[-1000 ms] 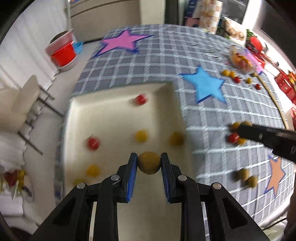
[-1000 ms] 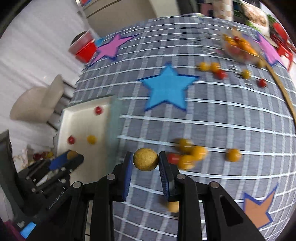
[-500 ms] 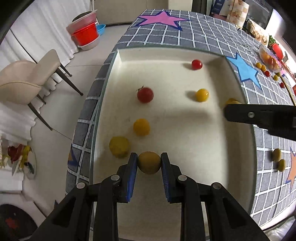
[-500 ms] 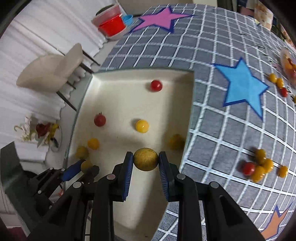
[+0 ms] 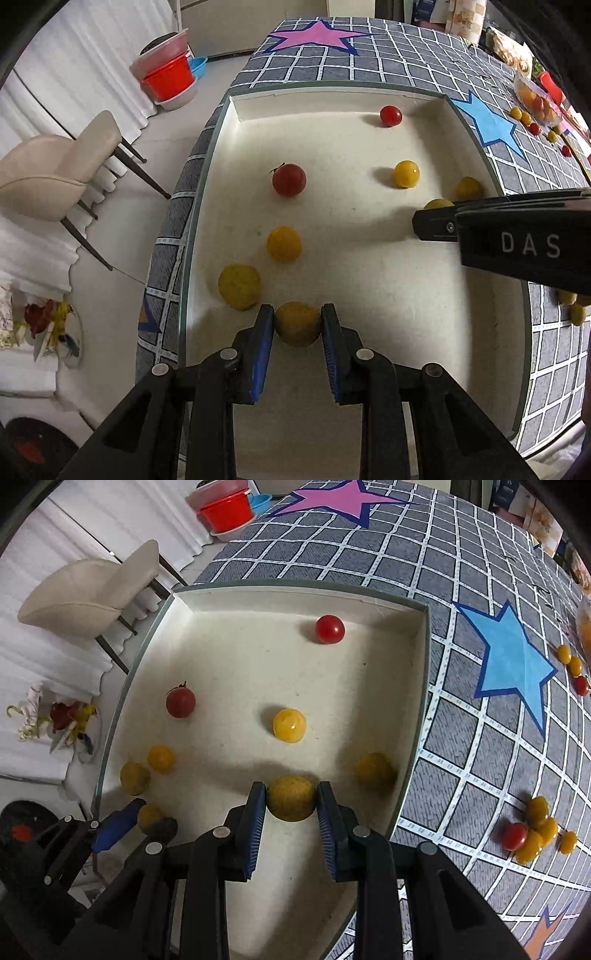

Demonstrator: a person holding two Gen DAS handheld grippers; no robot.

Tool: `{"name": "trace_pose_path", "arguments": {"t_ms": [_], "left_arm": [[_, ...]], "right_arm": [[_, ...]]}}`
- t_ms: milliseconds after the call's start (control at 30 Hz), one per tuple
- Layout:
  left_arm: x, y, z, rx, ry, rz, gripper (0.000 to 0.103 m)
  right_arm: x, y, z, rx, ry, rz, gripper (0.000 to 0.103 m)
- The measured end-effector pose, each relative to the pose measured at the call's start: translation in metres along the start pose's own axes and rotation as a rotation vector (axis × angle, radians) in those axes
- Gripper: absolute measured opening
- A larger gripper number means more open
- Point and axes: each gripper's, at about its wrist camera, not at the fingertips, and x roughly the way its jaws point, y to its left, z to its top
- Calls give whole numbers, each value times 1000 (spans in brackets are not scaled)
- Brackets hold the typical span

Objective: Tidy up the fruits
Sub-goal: 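Carry both held brown fruits over the white tray, then open both tools to drop the brown fruits into the tray, then grasp a red cherry tomato with the left tool while the right grasps a yellow one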

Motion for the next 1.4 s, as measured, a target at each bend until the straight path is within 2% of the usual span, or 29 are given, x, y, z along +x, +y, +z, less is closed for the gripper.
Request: {"name": "trace_pose_path", "arguments": {"t_ms": [33,67,100,133,200,267,300,367,433,633,867,1000,1167,1267,1400], "left_arm": [[0,0,0,3,-1,6,45],[-2,0,0,3,-4,10,72],[-5,1,-1,-2,-17,15,77],[-8,2,-2,-6,-37,23,77],[-6,2,-1,4,-18,17,77],[-5,2,-2,-1,3,7,77],[-6,3,-3,-4,4,0,77],[-7,5,-2,0,6,-3,77],[-9,4,-2,9,5,-2,77],[-13,0,4,45,6,3,77],[-30,-23,26,110,-42,-21,77],[-43,-52,43,165,-93,-64,77],[-58,-99,66,253,-140,-144,77],[-59,-131,75,311,-149,-184,77],[-48,-169,77,389,-138,-193,77]], "right_arm": [[0,1,0,-1,0,0,31],[0,1,0,0,0,1,31],[0,1,0,1,1,2,31],[2,5,1,0,2,2,31],[3,7,2,0,4,4,33],[3,9,2,1,4,11,49],[4,11,3,0,6,8,65],[1,11,6,1,-1,21,68],[-3,12,7,3,-12,23,78],[-29,6,10,25,-68,42,79],[-69,-50,-10,143,-133,-11,79],[-91,-95,-35,241,-156,-84,79],[-106,-160,-71,375,-144,-172,79],[-109,-188,-83,428,-131,-194,79],[-106,-214,-96,456,-114,-199,79]]}}
